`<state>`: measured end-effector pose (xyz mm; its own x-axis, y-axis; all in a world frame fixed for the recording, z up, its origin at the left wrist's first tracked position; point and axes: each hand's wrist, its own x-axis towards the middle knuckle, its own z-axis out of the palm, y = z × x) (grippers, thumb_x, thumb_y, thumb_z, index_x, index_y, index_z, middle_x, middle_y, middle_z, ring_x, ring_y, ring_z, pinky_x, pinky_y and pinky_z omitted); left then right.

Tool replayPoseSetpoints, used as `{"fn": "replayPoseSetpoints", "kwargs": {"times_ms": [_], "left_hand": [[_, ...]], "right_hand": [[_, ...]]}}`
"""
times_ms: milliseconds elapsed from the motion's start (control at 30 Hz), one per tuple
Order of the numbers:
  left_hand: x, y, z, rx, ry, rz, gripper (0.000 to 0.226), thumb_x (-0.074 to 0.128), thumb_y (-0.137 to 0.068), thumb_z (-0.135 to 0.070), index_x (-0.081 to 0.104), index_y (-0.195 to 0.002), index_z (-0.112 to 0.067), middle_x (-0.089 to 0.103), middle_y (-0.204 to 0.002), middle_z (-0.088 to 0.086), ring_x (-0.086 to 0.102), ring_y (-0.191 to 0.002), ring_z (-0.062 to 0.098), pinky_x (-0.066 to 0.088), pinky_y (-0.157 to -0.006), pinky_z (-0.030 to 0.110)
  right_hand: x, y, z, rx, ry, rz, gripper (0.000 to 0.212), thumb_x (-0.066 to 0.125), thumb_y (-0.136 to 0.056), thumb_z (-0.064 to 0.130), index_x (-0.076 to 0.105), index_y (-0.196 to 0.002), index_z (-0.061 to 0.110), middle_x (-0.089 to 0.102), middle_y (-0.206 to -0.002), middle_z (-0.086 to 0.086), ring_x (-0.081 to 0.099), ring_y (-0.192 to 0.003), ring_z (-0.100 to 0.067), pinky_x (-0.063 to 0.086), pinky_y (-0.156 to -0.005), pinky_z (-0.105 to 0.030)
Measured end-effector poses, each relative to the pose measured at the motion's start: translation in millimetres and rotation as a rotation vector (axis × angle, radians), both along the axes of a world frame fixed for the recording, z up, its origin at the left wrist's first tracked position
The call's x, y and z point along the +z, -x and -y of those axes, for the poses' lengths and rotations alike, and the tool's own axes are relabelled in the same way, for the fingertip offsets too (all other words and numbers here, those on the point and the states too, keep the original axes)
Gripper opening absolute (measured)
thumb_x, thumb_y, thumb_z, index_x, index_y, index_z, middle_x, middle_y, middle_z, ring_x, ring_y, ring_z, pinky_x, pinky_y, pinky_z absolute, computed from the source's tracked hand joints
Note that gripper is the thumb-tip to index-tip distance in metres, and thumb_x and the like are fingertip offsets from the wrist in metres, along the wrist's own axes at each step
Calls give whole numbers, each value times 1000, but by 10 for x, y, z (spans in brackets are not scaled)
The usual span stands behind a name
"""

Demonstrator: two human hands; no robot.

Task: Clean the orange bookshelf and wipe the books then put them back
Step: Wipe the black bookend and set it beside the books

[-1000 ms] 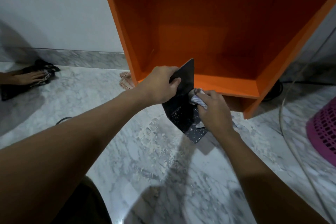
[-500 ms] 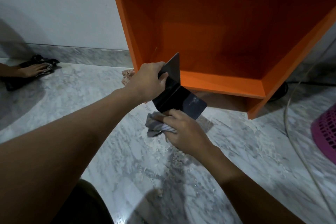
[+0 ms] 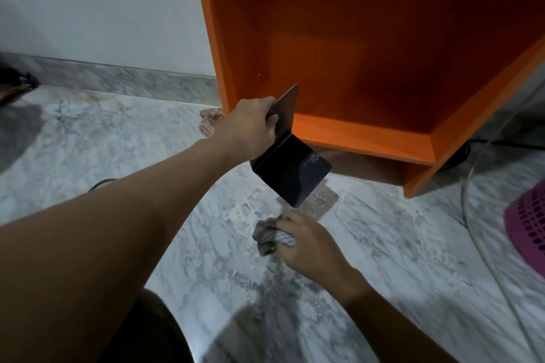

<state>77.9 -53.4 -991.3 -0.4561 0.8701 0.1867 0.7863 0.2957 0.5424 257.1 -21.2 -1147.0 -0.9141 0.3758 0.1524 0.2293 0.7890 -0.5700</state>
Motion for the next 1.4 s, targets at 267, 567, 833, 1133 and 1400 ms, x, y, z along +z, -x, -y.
{"fn": "replayPoseSetpoints", "kwargs": {"times_ms": [267,567,833,1133,1400], "left_hand": [[-24,-16,-10,-106,36,-40,9,48,-101,-13,55,-98,-7,60,-85,11,59,-77,30,45,-61,36],[-13,35,31,-184,3,-15,9,50,-101,-16,54,-102,-23,53,-77,-16,54,-69,5,37,-51,11],[-53,70,48,-217,16,-44,23,50,-101,-12,61,-120,-16,58,-86,-11,56,-75,2,41,-57,9],[-78,82,16,-214,6,-66,18,51,-100,-13,62,-115,-14,57,-83,-9,55,-71,5,36,-56,9],[-57,87,72,-224,-7,-66,15,52,-100,-13,62,-111,-15,54,-77,-14,53,-68,2,36,-53,8]], "right_hand": [[627,163,-706,-321,-87,-425,35,63,-86,11,66,-120,17,60,-109,-3,58,-91,-20,48,-72,-29],[322,95,-1011,-448,-96,-254,40,55,-95,11,57,-134,16,56,-120,-6,52,-107,-25,47,-83,-37],[44,163,-427,-62,-145,50,34,56,-88,9,64,-122,12,55,-126,-8,52,-113,-29,48,-88,-38],[254,333,-116,85,-45,-197,38,52,-80,22,70,-112,11,60,-97,-4,56,-83,-17,48,-63,-31],[399,273,-775,-561,-35,-294,40,57,-93,17,59,-133,21,57,-117,-2,57,-99,-23,51,-75,-36]]}}
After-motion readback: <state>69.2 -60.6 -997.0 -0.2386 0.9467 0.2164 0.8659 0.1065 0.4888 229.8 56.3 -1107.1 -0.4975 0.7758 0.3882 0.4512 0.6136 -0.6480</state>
